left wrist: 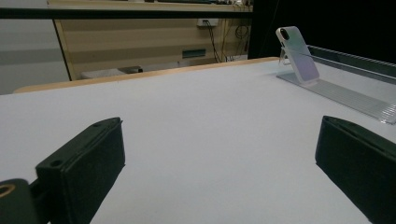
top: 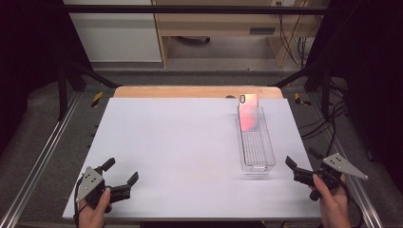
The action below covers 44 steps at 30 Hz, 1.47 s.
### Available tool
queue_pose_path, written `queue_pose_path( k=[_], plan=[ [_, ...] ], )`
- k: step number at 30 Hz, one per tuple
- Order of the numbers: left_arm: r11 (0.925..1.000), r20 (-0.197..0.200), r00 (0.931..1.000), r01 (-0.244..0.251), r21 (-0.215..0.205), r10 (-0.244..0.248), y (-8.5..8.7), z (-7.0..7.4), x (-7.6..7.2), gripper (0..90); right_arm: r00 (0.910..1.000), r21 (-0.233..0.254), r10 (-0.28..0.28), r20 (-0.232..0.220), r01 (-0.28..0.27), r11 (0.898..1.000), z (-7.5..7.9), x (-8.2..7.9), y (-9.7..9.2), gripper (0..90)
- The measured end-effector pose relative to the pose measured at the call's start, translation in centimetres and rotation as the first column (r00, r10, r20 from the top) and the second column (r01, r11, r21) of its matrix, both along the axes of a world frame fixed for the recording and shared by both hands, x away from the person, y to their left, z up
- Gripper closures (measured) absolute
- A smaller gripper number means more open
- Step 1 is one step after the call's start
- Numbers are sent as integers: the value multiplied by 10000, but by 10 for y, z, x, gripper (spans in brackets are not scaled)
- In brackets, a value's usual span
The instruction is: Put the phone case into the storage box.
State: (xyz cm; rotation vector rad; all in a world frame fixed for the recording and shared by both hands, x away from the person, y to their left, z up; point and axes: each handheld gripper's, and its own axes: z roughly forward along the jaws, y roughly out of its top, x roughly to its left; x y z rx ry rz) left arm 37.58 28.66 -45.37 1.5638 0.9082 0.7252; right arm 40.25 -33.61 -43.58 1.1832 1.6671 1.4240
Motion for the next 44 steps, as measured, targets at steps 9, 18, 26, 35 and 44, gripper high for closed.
queue_pose_path(
  k=[9,18,26,35,44],
  plan=[
    [10000,-32,10000,59,19,-59,-1,-1,1,11,9999,12,111,125,-111,9999,-10,-3,2,34],
    [9999,-83,9999,121,14,-120,-2,-2,1,11,9989,140,381,259,-384,9992,-17,-5,8,33],
    [9996,-161,9996,246,140,-243,-5,-3,2,11,9957,165,707,605,-718,9973,-21,-5,18,31],
    [9993,-51,9993,368,104,-367,-7,-3,3,11,9876,436,931,1262,-992,9941,-19,0,35,34],
    [9996,107,9996,270,-15,-269,-6,-3,4,11,9812,462,1371,1360,-1445,9884,-19,5,46,34]
  ],
)
